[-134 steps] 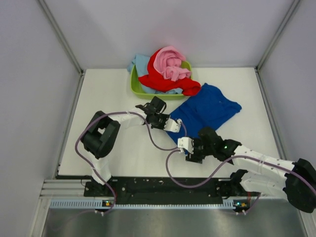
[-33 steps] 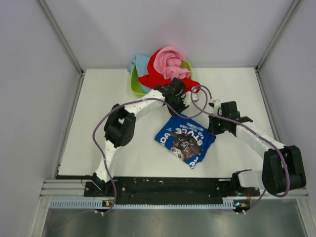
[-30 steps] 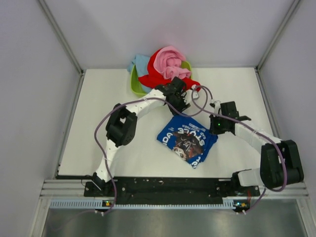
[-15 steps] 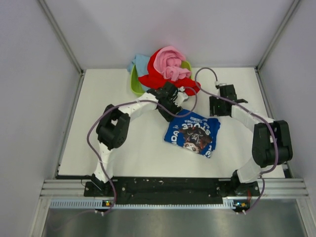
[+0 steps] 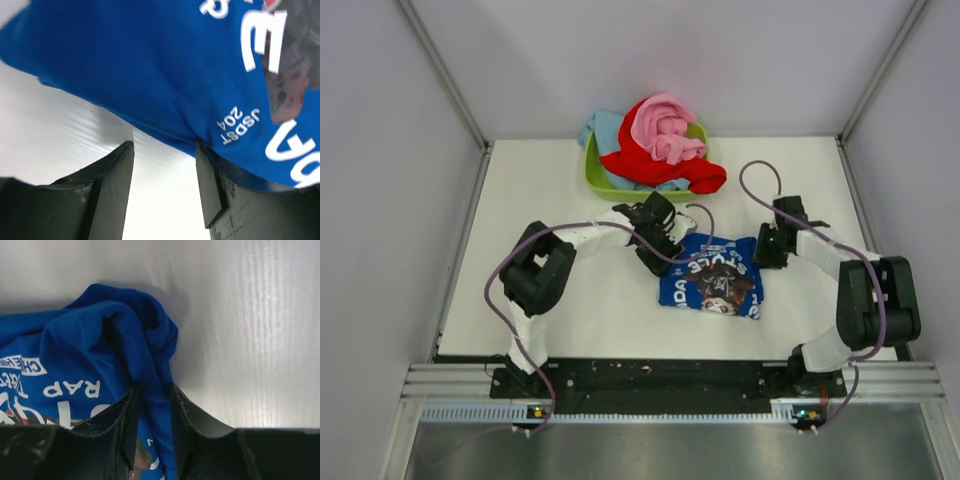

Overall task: Fold and stack the t-shirts
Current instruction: Fold the long partially folded tshirt into a neat square, then smooth out wrinkles on the folded tshirt

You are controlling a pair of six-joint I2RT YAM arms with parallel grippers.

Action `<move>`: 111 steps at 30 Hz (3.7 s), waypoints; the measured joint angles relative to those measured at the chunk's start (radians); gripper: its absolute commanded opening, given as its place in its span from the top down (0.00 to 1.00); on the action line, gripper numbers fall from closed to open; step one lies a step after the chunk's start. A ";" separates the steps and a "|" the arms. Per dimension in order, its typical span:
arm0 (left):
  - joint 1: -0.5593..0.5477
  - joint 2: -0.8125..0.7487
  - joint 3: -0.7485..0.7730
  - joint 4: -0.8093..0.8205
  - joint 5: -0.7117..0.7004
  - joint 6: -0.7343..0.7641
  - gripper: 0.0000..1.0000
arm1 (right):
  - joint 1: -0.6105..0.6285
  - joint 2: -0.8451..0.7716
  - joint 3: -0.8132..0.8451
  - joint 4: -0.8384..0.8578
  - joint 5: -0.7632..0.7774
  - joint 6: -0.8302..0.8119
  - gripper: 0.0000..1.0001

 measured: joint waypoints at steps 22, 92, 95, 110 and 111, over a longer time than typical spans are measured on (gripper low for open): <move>0.139 -0.171 0.012 0.135 0.071 -0.032 0.38 | 0.040 -0.027 0.116 -0.018 -0.145 -0.166 0.62; 0.197 0.224 0.385 -0.106 -0.044 -0.002 0.58 | 0.045 0.325 0.229 0.288 -0.271 0.066 0.70; 0.192 0.212 0.389 -0.128 -0.058 0.027 0.53 | 0.045 0.301 0.263 0.236 -0.263 0.030 0.54; 0.130 -0.171 -0.050 -0.071 -0.068 0.123 0.50 | 0.045 0.161 0.197 0.046 -0.283 -0.095 0.31; 0.109 -0.191 -0.089 -0.059 -0.061 0.133 0.50 | 0.045 0.181 0.194 0.048 -0.297 -0.100 0.32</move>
